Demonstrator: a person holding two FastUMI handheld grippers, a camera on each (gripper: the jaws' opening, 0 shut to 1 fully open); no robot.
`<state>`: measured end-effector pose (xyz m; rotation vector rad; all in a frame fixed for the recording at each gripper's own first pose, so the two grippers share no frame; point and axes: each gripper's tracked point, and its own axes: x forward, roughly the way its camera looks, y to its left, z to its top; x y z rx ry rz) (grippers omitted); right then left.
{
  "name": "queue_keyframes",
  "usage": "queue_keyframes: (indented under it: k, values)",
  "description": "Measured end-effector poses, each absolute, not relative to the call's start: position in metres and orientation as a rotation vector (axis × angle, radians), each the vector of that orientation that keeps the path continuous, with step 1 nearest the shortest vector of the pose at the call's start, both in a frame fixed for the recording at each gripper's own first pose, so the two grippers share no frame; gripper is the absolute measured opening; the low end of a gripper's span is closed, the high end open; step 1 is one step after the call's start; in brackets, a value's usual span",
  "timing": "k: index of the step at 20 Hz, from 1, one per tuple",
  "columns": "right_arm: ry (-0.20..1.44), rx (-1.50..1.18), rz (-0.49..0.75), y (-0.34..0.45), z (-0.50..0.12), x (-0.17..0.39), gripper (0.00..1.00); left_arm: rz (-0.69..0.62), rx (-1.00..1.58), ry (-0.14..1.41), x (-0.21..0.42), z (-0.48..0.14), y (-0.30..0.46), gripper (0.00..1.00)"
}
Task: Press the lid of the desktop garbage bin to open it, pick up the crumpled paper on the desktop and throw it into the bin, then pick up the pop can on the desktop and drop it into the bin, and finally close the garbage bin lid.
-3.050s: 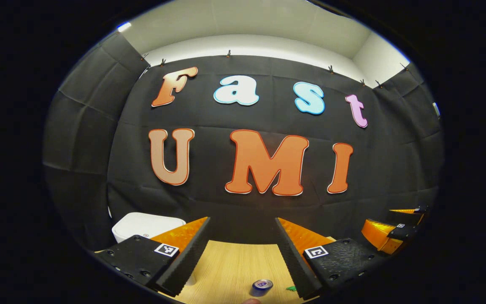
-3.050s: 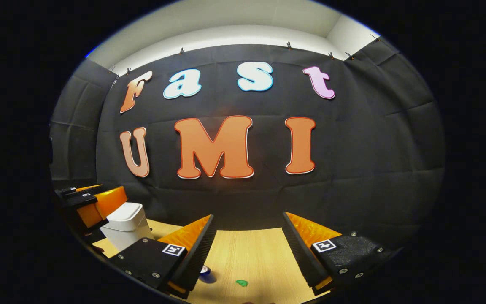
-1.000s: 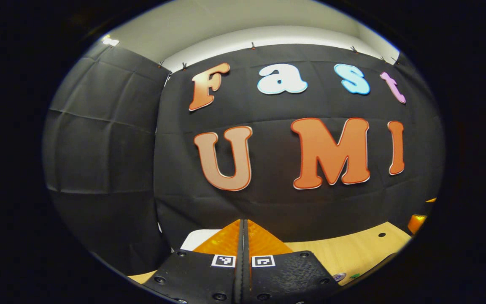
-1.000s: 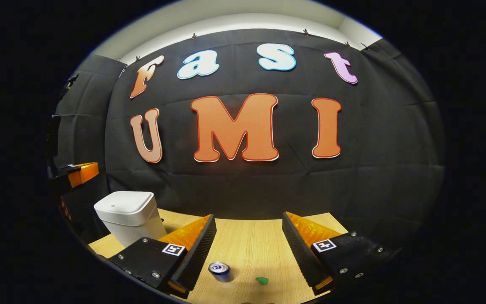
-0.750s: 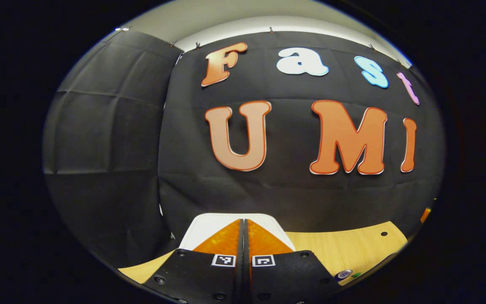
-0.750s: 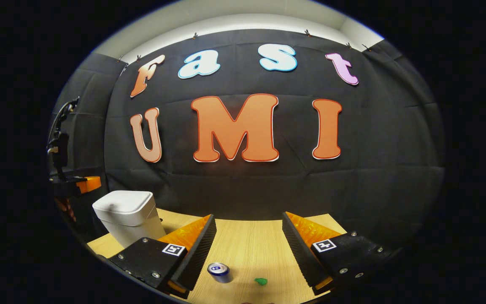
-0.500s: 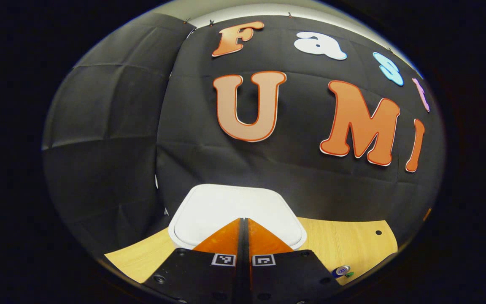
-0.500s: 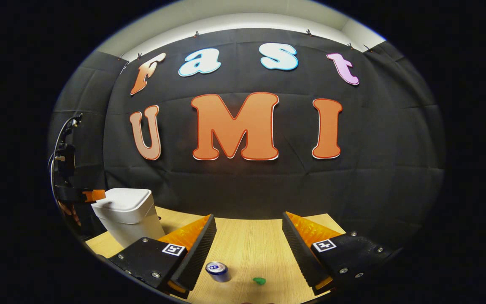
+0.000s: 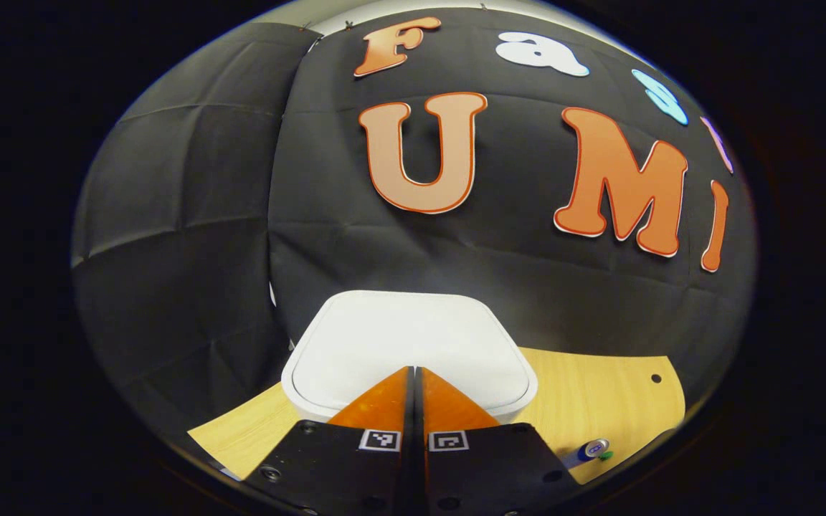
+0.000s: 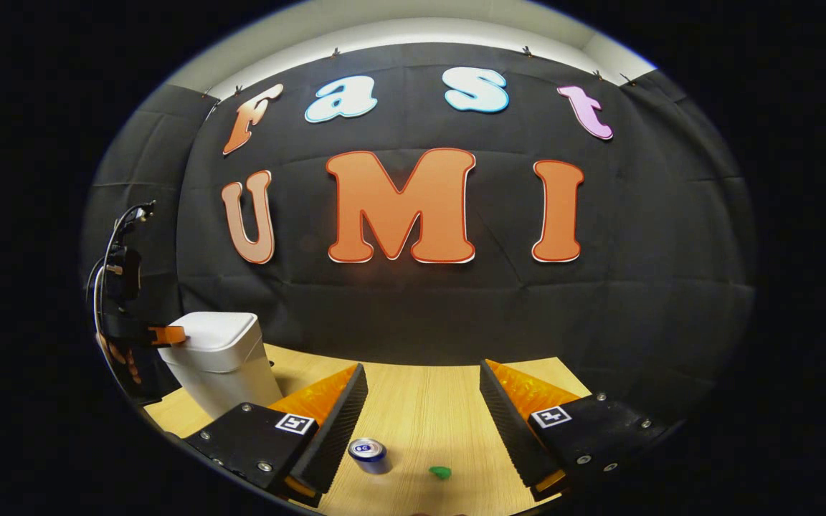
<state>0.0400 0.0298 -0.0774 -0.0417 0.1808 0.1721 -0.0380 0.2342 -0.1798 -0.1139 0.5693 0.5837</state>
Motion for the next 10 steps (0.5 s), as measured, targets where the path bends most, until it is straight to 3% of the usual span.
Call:
queue_keyframes:
  k: [5, 10]
  values:
    - [0.185, -0.05, 0.186, 0.027, -0.081, 0.031, 0.94, 0.586, -0.102, 0.48, -0.042, -0.149, 0.229, 0.0]
    - [0.198, -0.042, 0.175, 0.018, -0.083, 0.028, 0.93, 0.575, 0.031, 0.326, -0.04, -0.08, 0.203, 0.0]
